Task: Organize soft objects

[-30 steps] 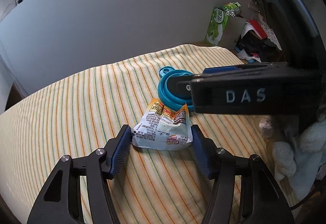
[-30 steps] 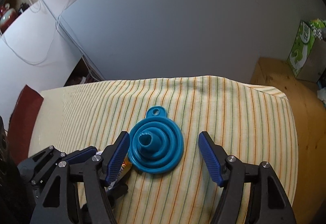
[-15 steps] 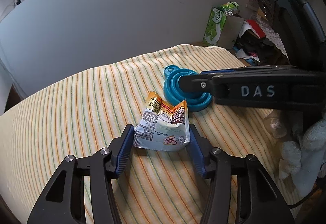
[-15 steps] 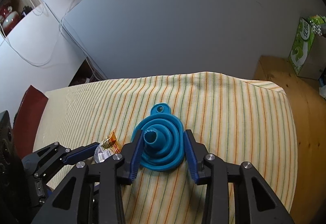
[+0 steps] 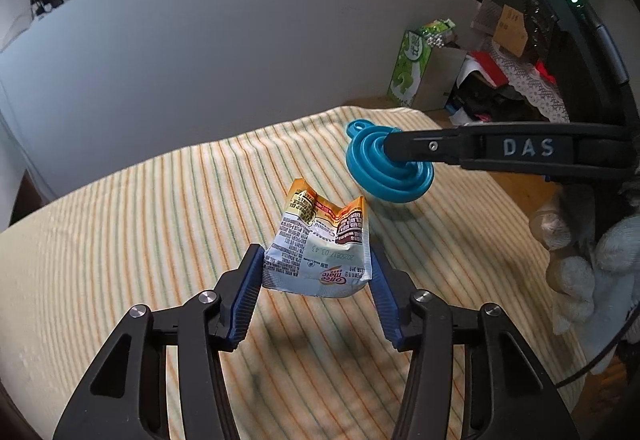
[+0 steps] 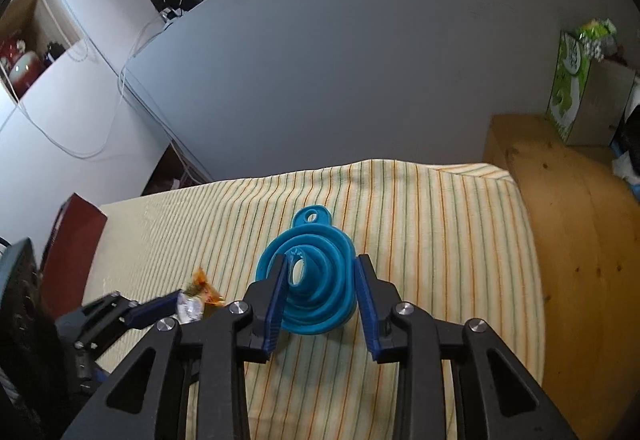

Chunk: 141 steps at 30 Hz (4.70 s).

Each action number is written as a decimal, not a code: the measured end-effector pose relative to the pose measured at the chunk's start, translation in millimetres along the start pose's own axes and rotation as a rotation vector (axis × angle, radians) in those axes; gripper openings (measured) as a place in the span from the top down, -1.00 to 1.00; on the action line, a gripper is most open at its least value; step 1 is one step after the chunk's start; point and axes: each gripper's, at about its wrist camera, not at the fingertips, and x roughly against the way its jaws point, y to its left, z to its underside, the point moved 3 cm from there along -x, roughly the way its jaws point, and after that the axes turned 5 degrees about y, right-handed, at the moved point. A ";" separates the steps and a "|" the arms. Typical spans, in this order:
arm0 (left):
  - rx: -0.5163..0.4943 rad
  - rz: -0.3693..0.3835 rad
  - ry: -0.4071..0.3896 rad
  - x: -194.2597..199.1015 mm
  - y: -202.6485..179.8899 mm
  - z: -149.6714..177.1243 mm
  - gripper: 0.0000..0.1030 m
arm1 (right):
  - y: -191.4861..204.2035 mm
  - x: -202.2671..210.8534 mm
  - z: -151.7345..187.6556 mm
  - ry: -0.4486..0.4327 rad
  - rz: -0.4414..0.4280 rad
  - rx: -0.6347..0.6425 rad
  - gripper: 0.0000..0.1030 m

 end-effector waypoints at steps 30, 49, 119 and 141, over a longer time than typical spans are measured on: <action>0.263 -0.186 -0.205 219.8 167.1 103.4 0.02 | 239.2 43.7 -10.0 -0.073 -0.235 0.259 0.44; 0.400 -0.541 -0.171 285.8 298.3 212.5 0.02 | 474.2 -47.7 -26.3 0.044 -0.320 0.506 0.44; 0.536 -0.550 -0.307 336.0 258.4 242.9 -0.37 | 465.7 45.4 75.0 -0.100 -0.302 0.651 -0.48; 0.579 -0.604 -0.394 347.1 196.2 284.0 -0.55 | 408.9 86.3 190.9 -0.203 -0.224 0.633 -0.71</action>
